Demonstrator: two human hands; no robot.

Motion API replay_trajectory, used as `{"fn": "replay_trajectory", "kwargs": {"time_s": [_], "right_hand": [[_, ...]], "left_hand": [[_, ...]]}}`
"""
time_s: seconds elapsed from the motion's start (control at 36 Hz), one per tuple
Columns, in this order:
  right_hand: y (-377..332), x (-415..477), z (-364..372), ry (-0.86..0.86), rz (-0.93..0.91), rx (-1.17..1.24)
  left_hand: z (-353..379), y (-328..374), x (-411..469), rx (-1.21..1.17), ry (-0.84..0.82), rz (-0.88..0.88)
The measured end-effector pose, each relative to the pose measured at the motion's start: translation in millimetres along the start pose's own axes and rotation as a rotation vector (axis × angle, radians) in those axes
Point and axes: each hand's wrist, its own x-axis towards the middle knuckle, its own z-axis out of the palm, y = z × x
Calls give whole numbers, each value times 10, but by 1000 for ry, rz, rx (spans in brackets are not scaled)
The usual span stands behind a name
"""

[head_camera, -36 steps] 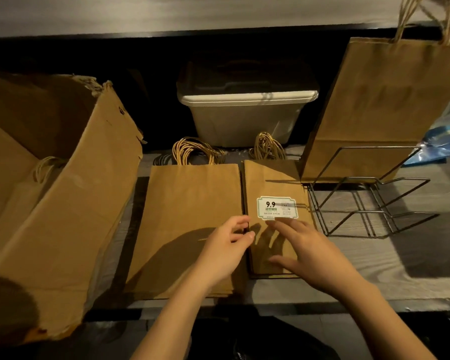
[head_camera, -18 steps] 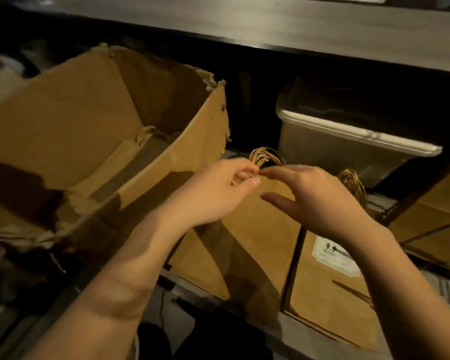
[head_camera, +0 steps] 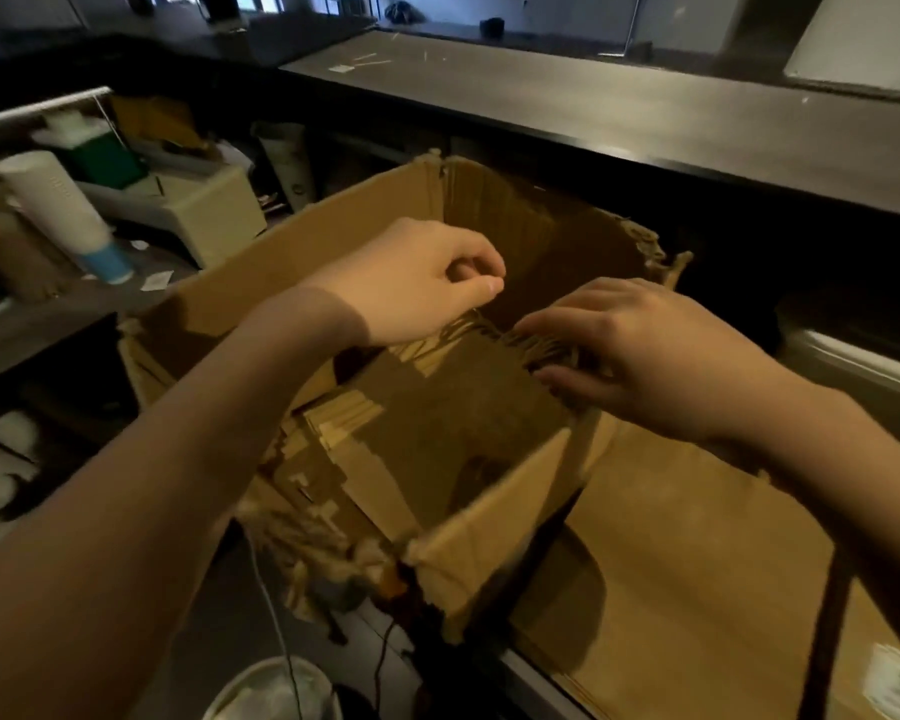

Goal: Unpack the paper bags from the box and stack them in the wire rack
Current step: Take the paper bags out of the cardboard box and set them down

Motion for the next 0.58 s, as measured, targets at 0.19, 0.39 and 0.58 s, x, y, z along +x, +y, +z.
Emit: {"fn": "replay_trajectory", "kwargs": {"time_s": [0.19,0.39,0.58], "right_hand": [[-4,764,294,-123,-60,-151],[-33,1390,691,-253,-159,-256],[-124,1673,959,-435,-147,-266]], "left_hand": [[-139,-723,193,94,-69,-1],[-61,-1272,433,77,-167,-6],[54,-1518,491,70,-212,-35]]}}
